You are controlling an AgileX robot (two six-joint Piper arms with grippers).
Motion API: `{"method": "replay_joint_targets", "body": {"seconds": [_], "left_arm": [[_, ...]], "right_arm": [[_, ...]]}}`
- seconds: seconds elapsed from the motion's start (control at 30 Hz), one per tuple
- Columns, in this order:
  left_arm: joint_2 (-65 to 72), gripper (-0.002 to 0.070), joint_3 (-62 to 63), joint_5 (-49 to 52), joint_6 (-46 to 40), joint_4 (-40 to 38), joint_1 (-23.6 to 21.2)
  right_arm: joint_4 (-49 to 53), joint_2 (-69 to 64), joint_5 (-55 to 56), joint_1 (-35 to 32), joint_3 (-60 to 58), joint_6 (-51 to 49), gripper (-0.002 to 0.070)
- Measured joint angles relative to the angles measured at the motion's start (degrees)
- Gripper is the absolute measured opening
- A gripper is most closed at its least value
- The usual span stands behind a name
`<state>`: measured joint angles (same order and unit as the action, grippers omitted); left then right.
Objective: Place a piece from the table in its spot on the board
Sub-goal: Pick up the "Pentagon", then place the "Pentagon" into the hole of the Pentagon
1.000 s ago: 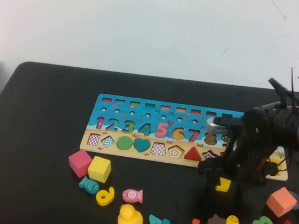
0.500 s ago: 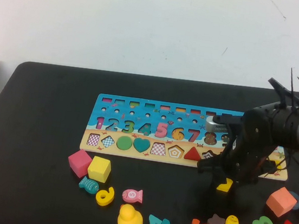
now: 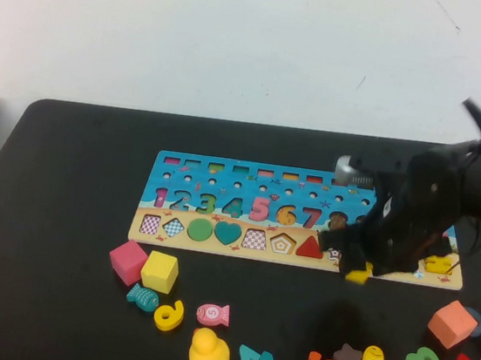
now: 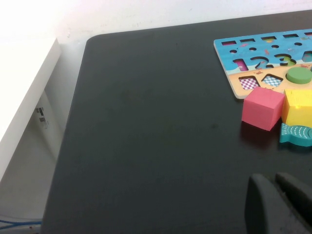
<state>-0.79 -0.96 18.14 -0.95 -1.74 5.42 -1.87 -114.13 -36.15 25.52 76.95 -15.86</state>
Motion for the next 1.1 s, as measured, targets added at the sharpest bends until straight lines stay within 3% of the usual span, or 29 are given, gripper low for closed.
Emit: {"method": "replay_joint_targets", "body": {"seconds": [0.5, 0.8, 1.1], "left_arm": [[0.00, -0.0001, 0.00, 0.00, 0.00, 0.00, 0.00], [0.00, -0.0001, 0.00, 0.00, 0.00, 0.00, 0.00], [0.00, -0.0001, 0.00, 0.00, 0.00, 0.00, 0.00]], "right_arm": [[-4.16, 2.14, 6.80, 0.20, 1.23, 4.92, 0.0367], [-9.77, -8.65, -7.93, 2.08, 20.29, 6.47, 0.0367], [-4.55, -18.71, -17.78, 5.67, 35.41, -2.06, 0.0367]]}}
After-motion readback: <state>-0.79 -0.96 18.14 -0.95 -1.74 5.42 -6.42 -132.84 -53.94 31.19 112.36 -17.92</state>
